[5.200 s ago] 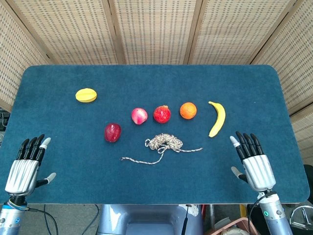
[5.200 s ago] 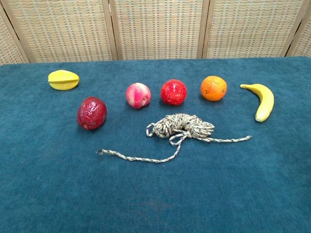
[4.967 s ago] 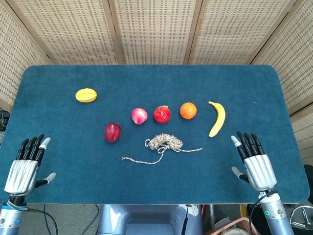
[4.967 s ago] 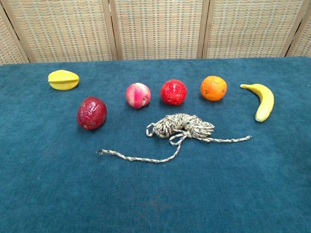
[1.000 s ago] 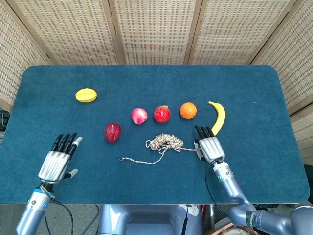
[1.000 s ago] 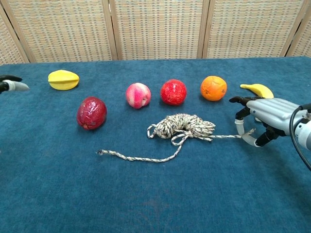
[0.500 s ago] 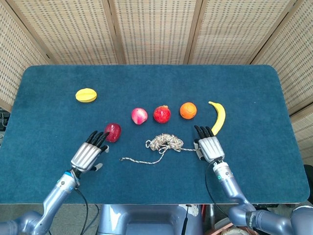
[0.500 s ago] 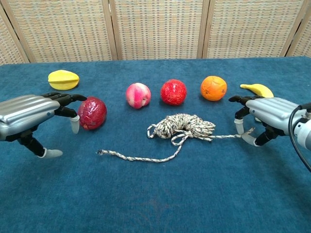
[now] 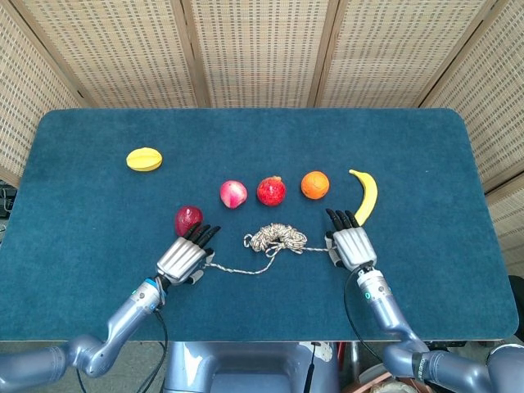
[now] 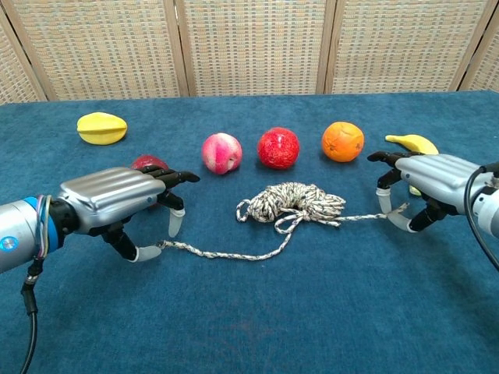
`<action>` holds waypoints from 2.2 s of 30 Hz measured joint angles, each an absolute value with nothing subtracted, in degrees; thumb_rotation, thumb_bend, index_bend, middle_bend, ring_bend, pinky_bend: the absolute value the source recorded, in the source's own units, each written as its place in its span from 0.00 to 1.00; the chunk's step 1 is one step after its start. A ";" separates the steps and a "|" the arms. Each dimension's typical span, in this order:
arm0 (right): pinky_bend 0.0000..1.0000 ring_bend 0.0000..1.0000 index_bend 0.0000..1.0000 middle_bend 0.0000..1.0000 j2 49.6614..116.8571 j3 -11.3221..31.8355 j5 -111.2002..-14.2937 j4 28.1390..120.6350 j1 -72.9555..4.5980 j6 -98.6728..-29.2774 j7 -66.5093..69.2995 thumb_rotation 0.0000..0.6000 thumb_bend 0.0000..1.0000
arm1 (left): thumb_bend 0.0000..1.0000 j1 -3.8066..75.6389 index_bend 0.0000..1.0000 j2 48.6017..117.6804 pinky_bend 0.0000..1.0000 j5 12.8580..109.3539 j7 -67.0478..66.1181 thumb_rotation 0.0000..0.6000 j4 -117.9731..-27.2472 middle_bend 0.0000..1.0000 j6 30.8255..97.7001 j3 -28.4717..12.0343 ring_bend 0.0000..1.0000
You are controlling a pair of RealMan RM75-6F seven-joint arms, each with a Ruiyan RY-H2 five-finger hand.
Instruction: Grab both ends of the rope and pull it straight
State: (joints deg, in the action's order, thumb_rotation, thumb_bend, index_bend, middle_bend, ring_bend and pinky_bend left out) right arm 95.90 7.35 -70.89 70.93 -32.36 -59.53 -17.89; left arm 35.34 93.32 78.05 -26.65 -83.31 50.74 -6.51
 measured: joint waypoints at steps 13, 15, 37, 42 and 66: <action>0.00 0.00 0.73 0.00 95.88 7.55 -70.81 70.97 -32.29 -59.18 -17.67 1.00 0.43 | 0.36 39.29 0.49 98.59 0.00 76.06 -27.96 1.00 -78.39 0.00 49.42 -6.56 0.00; 0.00 0.00 0.73 0.00 95.88 7.61 -70.78 70.94 -32.29 -59.14 -17.63 1.00 0.43 | 0.36 39.76 0.49 99.22 0.00 75.62 -28.06 1.00 -77.79 0.00 49.21 -6.55 0.00; 0.00 0.00 0.73 0.00 95.67 7.77 -70.90 70.99 -32.19 -59.22 -17.53 1.00 0.43 | 0.38 41.88 0.57 101.86 0.00 74.12 -29.79 1.00 -75.71 0.00 50.23 -5.94 0.00; 0.00 0.00 0.73 0.00 95.59 7.82 -70.87 71.19 -32.18 -59.10 -17.35 1.00 0.43 | 0.38 42.35 0.55 102.14 0.00 73.02 -30.87 1.00 -75.58 0.00 50.19 -6.13 0.00; 0.00 0.00 0.73 0.00 94.97 8.05 -71.25 71.85 -32.10 -59.33 -16.32 1.00 0.43 | 0.60 44.58 0.72 102.85 0.00 68.54 -33.44 1.00 -75.22 0.00 48.83 -5.49 0.00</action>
State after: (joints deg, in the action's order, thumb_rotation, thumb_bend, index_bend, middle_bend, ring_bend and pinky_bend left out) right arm 94.97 8.05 -71.25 71.85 -32.10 -59.33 -16.32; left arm 44.58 102.85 68.54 -33.44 -75.22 48.83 -5.49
